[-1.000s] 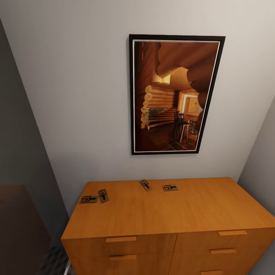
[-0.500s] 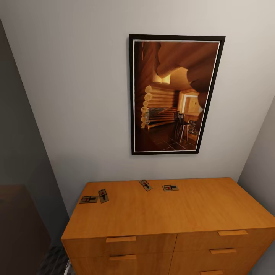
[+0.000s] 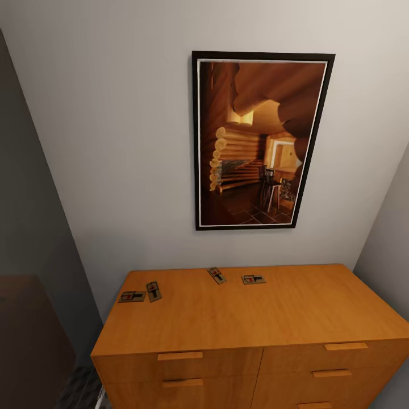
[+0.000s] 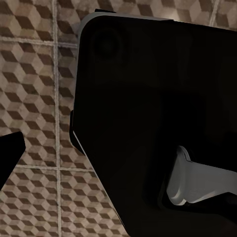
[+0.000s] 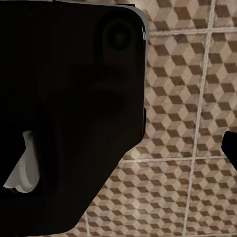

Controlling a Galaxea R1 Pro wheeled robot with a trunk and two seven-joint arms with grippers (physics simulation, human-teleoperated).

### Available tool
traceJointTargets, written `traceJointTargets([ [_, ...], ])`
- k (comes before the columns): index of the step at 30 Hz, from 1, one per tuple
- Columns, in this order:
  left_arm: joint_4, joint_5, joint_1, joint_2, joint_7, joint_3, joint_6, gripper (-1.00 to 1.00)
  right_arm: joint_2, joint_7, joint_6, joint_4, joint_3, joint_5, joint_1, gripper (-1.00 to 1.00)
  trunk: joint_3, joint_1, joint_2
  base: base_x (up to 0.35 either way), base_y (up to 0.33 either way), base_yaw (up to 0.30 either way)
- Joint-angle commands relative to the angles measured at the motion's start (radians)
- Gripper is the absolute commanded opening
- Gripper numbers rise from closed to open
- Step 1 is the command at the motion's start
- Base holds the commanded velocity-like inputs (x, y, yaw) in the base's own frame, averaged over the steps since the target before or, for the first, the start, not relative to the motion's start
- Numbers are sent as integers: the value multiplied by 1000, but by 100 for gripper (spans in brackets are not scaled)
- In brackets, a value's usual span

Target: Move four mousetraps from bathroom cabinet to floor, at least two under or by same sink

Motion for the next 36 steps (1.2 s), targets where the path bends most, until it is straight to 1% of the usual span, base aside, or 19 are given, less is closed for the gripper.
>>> traceJointTargets([
  [1, -1, 8, 0, 0, -1, 1, -2, 100, 0, 0, -3, 0, 0, 0, 0, 100, -2, 1, -2, 0, 0, 0],
  [14, -1, 8, 0, -2, 0, 0, -2, 100, 1, 0, -4, 0, -1, 1, 0, 100, -2, 1, -2, 0, 0, 0],
  [15, -3, 7, 0, -5, 1, 0, -3, 100, 8, -8, -8, 0, 3, 6, 0, 100, -2, 1, -2, 0, 0, 0],
  [19, -6, 7, 0, -5, 7, -1, -3, 100, 7, -7, -11, -1, 5, 9, 0, 100, -2, 1, -2, 0, 0, 0],
  [20, -7, 6, 0, -5, 7, -2, -3, 100, 5, -6, -12, -4, 5, 9, 0, 100, -2, 1, -2, 0, 0, 0],
  [23, -42, 6, 0, -6, 3, -4, -3, 100, -1, 1, -9, -53, 6, 12, 0, 100, -2, 1, -2, 0, 0, 0],
  [24, -63, 6, 0, -7, 2, -4, -1, 100, -2, 3, -7, -77, 7, 12, -1, 100, -2, 1, -2, 0, 0, 0],
  [25, -144, 5, 1, -8, 1, -4, 11, 100, -5, 7, 9, -174, 10, 12, -2, 100, -2, 1, -2, 0, 0, 0],
  [28, -234, 4, 1, -16, 0, -6, 48, 100, -7, 12, 63, -297, 11, 12, -3, 100, -2, 1, -2, 0, 0, 0],
  [29, -293, 1, 1, -25, 0, -7, 100, 100, -8, 15, 127, -387, 11, 10, -3, 100, -2, 1, -2, 0, 0, 0],
  [30, -331, 0, 1, -31, 0, -8, 143, 100, -9, 18, 177, -441, 11, 8, -3, 100, -2, 1, -2, 0, 0, 0],
  [31, -400, -2, 1, -42, 0, -9, 220, 100, -12, 24, 267, -535, 10, 4, -3, 100, -2, 1, -2, 0, 0, 0],
  [33, -480, -4, 1, -51, 1, -11, 299, 100, -19, 34, 355, -628, 9, 1, -2, 100, -2, 1, -2, 0, 0, 0],
  [34, -574, -4, 1, -60, 1, -14, 379, 100, -29, 48, 437, -722, 7, -1, -2, 100, -2, 1, -2, 0, 0, 0],
  [36, -663, -4, 1, -68, 1, -17, 450, 100, -38, 62, 504, -805, 6, -2, -1, 100, -2, 1, -2, 0, 0, 0],
])
